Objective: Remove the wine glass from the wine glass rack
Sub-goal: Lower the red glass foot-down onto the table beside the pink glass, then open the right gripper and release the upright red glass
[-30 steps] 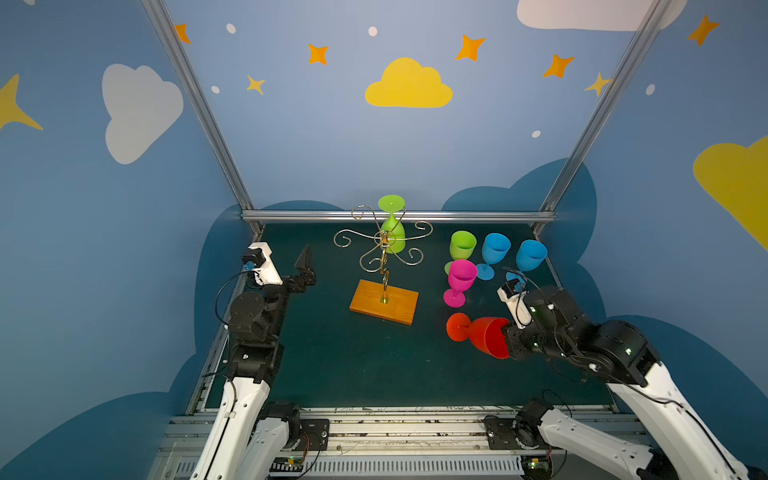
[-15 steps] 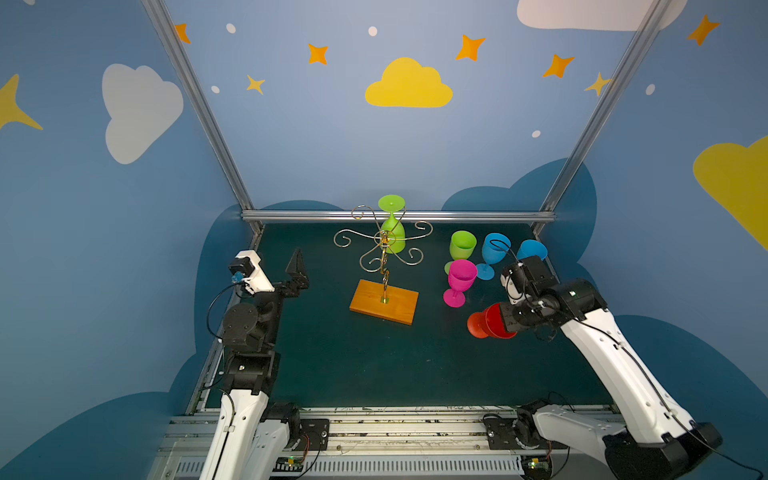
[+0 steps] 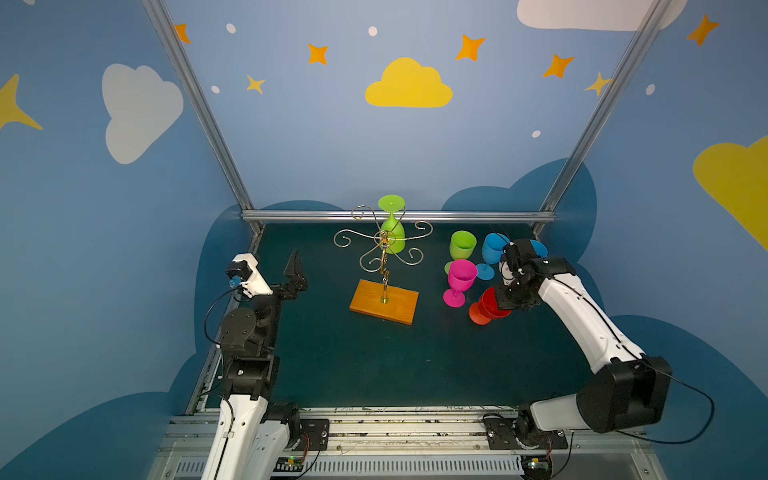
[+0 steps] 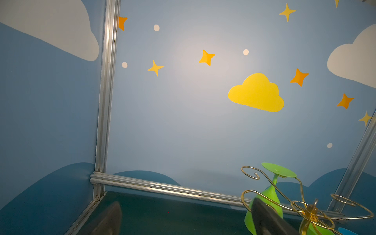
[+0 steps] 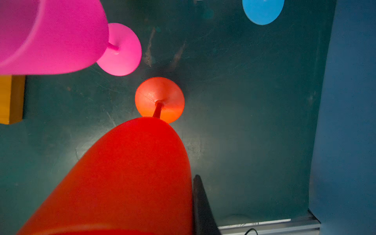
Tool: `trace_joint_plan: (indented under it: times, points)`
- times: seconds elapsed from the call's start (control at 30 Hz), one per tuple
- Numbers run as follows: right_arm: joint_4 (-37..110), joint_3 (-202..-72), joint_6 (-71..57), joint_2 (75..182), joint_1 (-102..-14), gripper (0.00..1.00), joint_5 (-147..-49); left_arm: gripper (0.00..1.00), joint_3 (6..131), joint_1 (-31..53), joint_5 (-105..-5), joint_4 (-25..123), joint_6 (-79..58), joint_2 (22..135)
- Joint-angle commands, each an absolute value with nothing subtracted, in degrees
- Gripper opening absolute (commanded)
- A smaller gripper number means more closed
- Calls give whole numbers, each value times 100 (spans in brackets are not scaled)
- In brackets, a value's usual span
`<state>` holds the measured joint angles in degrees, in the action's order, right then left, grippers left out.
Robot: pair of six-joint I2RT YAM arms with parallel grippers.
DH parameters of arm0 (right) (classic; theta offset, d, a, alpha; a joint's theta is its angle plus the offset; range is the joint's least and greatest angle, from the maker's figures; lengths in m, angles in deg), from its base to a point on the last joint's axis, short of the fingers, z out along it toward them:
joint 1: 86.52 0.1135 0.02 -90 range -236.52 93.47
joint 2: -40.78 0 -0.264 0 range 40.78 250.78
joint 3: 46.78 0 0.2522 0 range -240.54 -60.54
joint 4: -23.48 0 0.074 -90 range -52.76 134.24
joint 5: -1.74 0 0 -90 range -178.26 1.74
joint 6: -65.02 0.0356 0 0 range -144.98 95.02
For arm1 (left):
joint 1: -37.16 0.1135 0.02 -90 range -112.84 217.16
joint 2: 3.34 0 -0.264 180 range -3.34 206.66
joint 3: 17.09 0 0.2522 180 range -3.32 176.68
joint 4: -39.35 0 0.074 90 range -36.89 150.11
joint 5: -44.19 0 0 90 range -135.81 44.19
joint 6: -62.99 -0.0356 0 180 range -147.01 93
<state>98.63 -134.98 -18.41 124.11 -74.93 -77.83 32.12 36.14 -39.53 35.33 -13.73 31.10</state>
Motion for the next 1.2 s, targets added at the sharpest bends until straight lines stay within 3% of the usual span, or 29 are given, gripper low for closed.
trace_joint_plan:
  times: [0.0, 0.4, 0.8, 1.03, 1.17]
  points:
    - [9693, -13794, -1924, 12663, -7674, 0, -7868, 98, 3148, 3636, -3879, 3537, -1435, 3053]
    - [10559, -14899, -1502, 13921, -7914, 6, -8090, 98, 3130, 3637, -3819, 3549, -1454, 3042]
    - [10337, -15169, -1524, 13518, -8027, 37, -8502, 98, 3122, 3671, -3787, 3553, -1471, 3068]
    - [9997, -15025, -1507, 12679, -8260, 61, -9049, 98, 3122, 3698, -3806, 3537, -1437, 3103]
    - [9594, -14733, -1590, 11942, -8322, 67, -9256, 98, 3223, 3720, -3881, 3680, -1409, 3162]
